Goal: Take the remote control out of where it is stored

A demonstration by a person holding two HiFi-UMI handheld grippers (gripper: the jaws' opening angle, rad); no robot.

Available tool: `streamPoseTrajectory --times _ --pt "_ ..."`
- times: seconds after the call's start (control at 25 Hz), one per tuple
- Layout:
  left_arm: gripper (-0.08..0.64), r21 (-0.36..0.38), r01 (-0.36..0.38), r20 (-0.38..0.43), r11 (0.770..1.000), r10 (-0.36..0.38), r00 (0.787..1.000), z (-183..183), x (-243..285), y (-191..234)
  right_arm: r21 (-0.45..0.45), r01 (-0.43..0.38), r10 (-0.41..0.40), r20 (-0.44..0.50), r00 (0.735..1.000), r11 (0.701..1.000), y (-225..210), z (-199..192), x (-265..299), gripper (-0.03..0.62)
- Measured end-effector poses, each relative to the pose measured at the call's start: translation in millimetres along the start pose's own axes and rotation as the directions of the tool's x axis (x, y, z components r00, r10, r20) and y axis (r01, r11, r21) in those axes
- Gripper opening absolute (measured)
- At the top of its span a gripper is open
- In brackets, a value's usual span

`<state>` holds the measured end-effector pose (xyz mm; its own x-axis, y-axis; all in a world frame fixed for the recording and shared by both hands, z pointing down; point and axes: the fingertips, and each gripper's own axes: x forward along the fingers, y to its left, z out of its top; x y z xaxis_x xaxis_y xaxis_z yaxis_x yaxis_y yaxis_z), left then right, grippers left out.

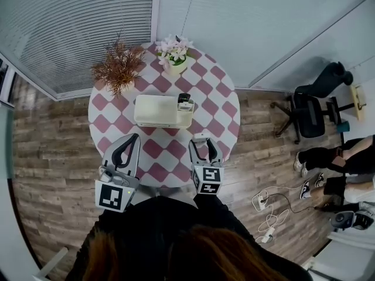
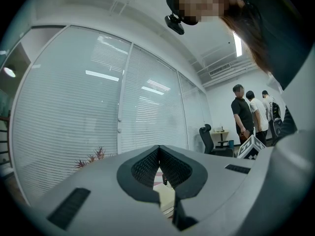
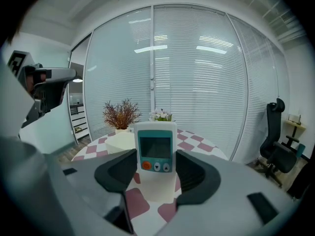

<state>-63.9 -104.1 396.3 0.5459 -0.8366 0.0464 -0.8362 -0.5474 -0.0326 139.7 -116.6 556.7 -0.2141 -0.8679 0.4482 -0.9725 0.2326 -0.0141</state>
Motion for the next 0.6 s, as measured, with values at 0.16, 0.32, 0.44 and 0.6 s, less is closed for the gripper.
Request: streamPoseTrajectory --times 0.16,0.32,0.44,0.6 --pt "0.006 0.004 0.004 -0.004 1.000 -0.004 1.000 -1 0 -2 -0.001 -0.003 0.003 -0.044 0.999 1.000 -2 -20 -4 0.258" --pt "0.006 0.005 0.005 -0.007 1.000 -0.005 1.000 -2 1 -1 0.005 -0.011 0.011 -0.096 0.995 1.000 0 -42 -5 0.258" --pt "0.006 0.005 0.002 -0.010 1.000 -0.002 1.000 -2 1 0 0.044 -0.009 0.015 -0.140 0.990 0.999 -1 -62 -7 0.258" --pt "0.006 0.009 0.004 -0.011 1.000 -0.004 1.000 -1 0 0 0.052 -0.012 0.021 -0.178 0.984 0.999 0 -76 -8 0.258"
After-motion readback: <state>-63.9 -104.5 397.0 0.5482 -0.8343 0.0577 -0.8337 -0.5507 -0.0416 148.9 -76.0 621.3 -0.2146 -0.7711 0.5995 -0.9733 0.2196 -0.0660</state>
